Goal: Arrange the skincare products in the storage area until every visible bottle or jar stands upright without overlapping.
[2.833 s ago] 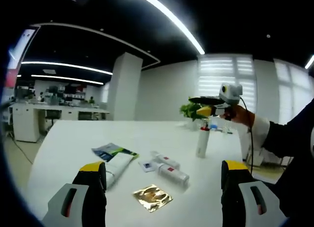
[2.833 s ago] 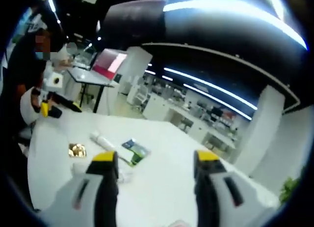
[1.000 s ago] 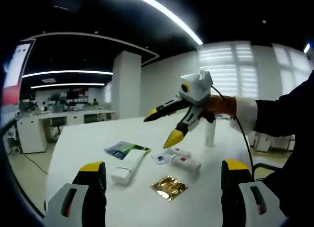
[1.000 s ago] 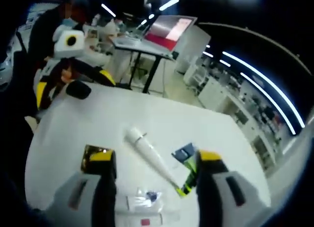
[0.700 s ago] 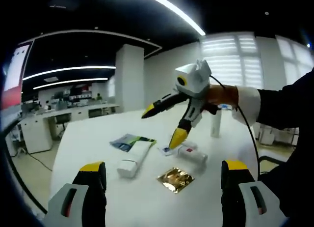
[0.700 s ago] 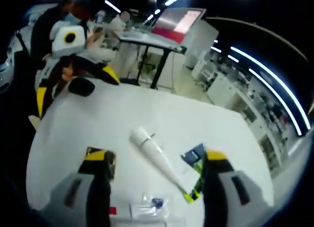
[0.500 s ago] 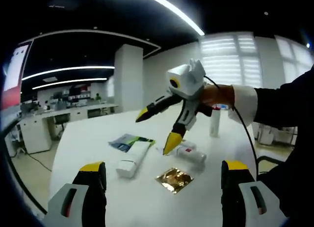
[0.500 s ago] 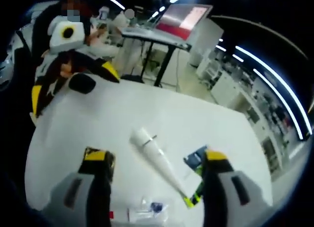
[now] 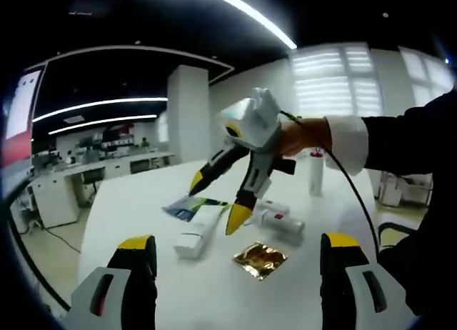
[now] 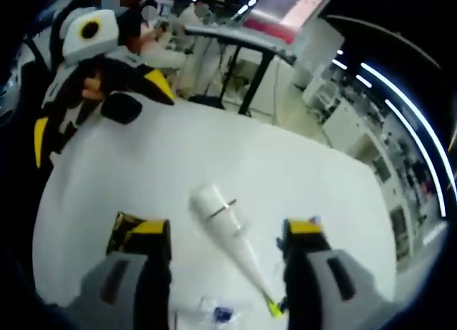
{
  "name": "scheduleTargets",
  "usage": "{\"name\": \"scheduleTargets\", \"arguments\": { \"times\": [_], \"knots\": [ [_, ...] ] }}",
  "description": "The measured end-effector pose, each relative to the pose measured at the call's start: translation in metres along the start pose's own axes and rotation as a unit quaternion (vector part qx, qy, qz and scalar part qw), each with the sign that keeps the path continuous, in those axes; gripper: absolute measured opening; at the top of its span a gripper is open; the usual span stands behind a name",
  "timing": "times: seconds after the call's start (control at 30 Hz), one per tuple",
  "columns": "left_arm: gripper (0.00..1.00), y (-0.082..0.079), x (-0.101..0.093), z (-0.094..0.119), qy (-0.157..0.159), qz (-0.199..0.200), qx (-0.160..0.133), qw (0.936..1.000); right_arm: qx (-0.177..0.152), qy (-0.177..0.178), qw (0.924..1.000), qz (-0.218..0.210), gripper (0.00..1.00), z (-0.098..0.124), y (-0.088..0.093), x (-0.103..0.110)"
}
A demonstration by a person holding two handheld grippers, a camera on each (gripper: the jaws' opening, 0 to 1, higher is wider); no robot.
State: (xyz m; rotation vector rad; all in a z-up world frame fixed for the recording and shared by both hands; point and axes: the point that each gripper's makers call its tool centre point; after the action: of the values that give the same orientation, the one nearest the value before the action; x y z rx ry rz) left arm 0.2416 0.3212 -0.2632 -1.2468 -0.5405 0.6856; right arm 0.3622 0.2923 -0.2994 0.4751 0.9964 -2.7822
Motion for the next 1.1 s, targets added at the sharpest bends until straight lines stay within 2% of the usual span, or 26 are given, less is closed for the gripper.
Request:
{"name": "scheduleTargets", "arguments": {
  "times": [0.17, 0.43, 0.53, 0.8, 0.9, 1.1],
  "knots": [
    [0.95, 0.000, 0.000, -0.001, -0.002, -0.006, 0.003, 1.0000, 0.011, -0.014, 0.9998, 0.005, 0.61, -0.012, 0.000, 0.002],
    [0.95, -0.001, -0.002, -0.002, 0.011, 0.022, -0.005, 0.9997, 0.050, -0.029, 0.9980, 0.024, 0.54, -0.032, 0.009, -0.001],
    [0.95, 0.000, -0.001, -0.001, 0.010, 0.022, -0.004, 0.9997, 0.066, -0.022, 0.9973, 0.022, 0.50, -0.038, 0.013, -0.014],
    [0.95, 0.001, -0.001, 0.000, 0.011, 0.024, -0.002, 0.9996, 0.074, -0.047, 0.9953, 0.039, 0.46, -0.045, 0.009, 0.002],
    [0.95, 0.002, -0.004, -0.002, 0.013, 0.021, 0.002, 0.9997, 0.088, -0.055, 0.9936, 0.044, 0.43, -0.047, 0.011, 0.005],
    [0.95, -0.002, -0.001, 0.002, -0.009, 0.007, 0.003, 0.9999, 0.091, -0.069, 0.9925, 0.045, 0.38, -0.050, 0.011, 0.009]
  ]
}}
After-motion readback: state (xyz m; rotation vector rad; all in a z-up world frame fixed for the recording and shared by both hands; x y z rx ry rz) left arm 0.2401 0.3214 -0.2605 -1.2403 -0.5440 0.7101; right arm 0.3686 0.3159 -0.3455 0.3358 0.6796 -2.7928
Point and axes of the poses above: the point that each gripper's makers call its tool centre point, and the gripper's own axes: z roughly backward along the fingers, x roughly to its left, y roughly out of its underside
